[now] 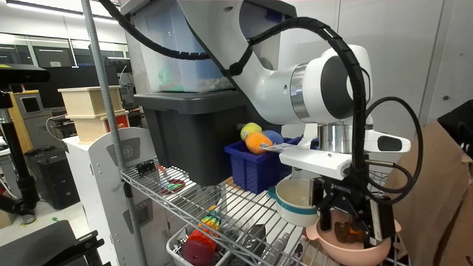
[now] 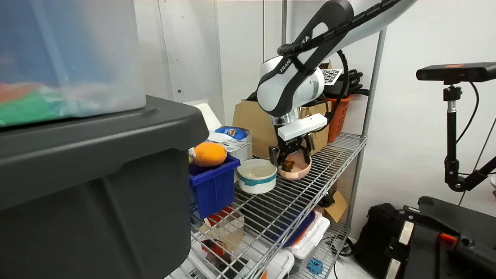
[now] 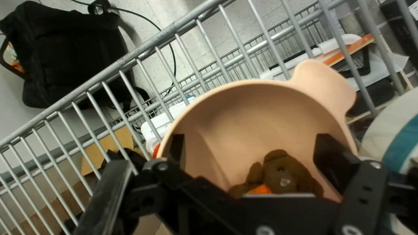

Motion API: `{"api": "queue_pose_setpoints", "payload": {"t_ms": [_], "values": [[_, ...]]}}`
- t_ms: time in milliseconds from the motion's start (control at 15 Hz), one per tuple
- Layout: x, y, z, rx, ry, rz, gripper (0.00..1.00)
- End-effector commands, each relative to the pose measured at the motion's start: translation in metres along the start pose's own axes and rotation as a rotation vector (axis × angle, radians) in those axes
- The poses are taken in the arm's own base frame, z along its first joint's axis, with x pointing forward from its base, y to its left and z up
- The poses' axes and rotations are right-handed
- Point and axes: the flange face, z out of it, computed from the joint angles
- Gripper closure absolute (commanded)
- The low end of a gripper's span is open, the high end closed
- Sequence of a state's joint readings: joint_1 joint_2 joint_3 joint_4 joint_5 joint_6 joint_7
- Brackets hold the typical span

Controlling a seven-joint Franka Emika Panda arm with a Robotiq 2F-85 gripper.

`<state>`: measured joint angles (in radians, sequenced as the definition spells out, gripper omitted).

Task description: Transfer the bear plushie from the pink bowl to the cream bowl

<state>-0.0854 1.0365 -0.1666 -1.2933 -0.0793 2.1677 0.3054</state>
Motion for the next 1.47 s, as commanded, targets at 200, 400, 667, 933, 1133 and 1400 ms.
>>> {"api": "queue_pose_setpoints", "payload": {"t_ms": [200, 400, 667, 933, 1133, 1400], "values": [[0.013, 0.001, -0.008, 0.014, -0.021, 0.042, 0.42], [0.018, 0.002, -0.013, 0.019, -0.02, 0.054, 0.65], [0.023, 0.004, -0.019, 0.029, -0.018, 0.063, 0.95], [0.026, 0.006, -0.025, 0.039, -0.006, 0.067, 1.0], [0.028, 0.006, -0.037, 0.05, 0.007, 0.066, 1.0], [0.029, 0.008, -0.057, 0.073, 0.03, 0.062, 1.0]]}}
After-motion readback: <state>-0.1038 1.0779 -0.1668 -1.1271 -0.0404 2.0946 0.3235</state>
